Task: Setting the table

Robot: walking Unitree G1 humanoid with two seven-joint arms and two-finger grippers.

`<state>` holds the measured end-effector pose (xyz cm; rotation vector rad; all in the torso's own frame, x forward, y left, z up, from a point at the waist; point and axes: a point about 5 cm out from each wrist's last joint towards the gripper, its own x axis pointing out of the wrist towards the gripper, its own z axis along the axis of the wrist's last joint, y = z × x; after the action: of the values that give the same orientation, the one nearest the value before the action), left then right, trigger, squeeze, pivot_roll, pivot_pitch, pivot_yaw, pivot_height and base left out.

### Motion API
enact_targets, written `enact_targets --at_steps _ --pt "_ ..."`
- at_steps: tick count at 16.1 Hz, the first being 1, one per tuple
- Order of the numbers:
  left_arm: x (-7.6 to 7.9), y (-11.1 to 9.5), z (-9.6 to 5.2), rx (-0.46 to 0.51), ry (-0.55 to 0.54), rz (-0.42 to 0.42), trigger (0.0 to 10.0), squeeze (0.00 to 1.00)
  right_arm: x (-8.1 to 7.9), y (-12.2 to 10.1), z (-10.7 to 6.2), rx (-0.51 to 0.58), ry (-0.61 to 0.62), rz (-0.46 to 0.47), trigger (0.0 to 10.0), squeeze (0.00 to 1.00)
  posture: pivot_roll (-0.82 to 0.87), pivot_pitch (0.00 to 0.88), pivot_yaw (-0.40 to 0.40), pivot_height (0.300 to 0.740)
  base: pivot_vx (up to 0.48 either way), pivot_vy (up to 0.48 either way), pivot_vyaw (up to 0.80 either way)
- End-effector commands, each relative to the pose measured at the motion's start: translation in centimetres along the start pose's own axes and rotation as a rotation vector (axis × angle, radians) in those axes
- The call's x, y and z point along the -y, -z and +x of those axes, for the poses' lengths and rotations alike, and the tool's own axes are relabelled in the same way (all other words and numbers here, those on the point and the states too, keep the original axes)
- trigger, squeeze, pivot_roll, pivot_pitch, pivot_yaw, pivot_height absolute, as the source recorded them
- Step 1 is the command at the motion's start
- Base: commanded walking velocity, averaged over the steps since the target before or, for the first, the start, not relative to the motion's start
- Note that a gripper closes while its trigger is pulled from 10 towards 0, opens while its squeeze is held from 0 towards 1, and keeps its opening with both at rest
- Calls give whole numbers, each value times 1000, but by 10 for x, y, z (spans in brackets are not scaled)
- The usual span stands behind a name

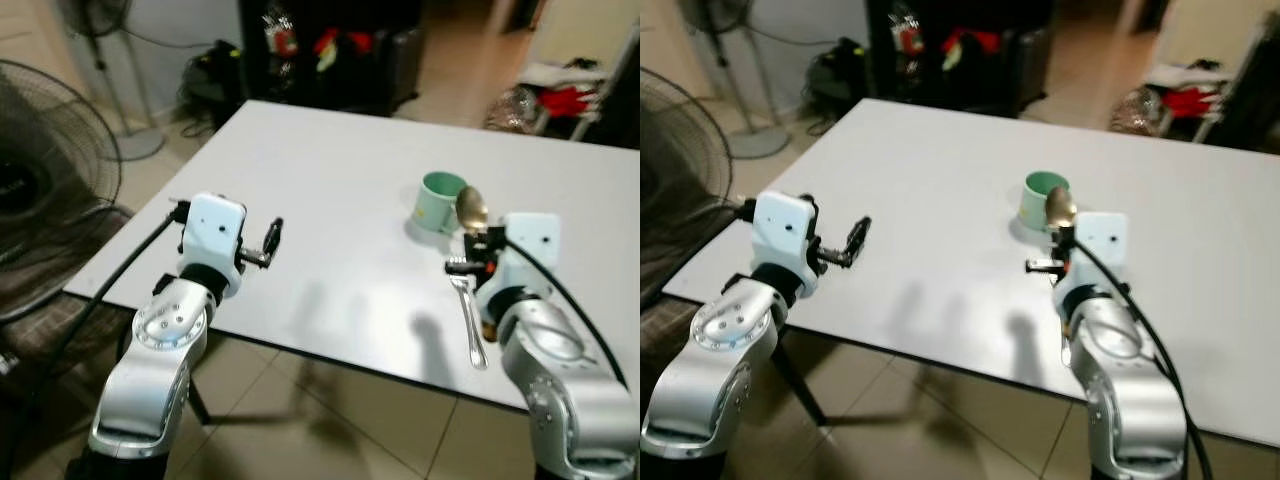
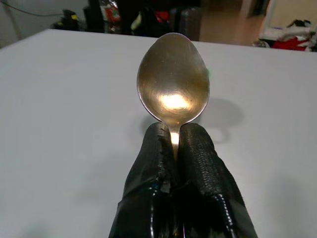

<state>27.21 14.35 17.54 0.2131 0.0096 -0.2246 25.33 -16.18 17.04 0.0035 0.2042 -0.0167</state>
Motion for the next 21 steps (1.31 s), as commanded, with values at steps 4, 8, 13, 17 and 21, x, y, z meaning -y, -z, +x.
enact_targets --at_steps 4,8,13,17,21 --pt "1 -3 2 15 9 -11 10000 0 5 0 1 -30 33 -31 10000 0 -154 16 33 740 0 -67 0" --pt "-1 -3 3 22 8 -9 10000 0 12 11 9 -142 58 -91 10000 0 -151 8 29 740 0 0 0" --pt "-5 -3 8 18 4 -18 10000 0 11 12 9 -144 43 -54 10000 0 -152 0 40 740 0 288 -480" --pt "-7 -3 11 4 -25 37 10000 0 6 15 6 -148 38 -48 10000 0 -156 0 45 740 0 -120 -800" --pt "-6 -5 11 23 -10 2 10000 0 11 15 13 -158 57 -97 10000 0 -157 0 54 740 0 -181 0"
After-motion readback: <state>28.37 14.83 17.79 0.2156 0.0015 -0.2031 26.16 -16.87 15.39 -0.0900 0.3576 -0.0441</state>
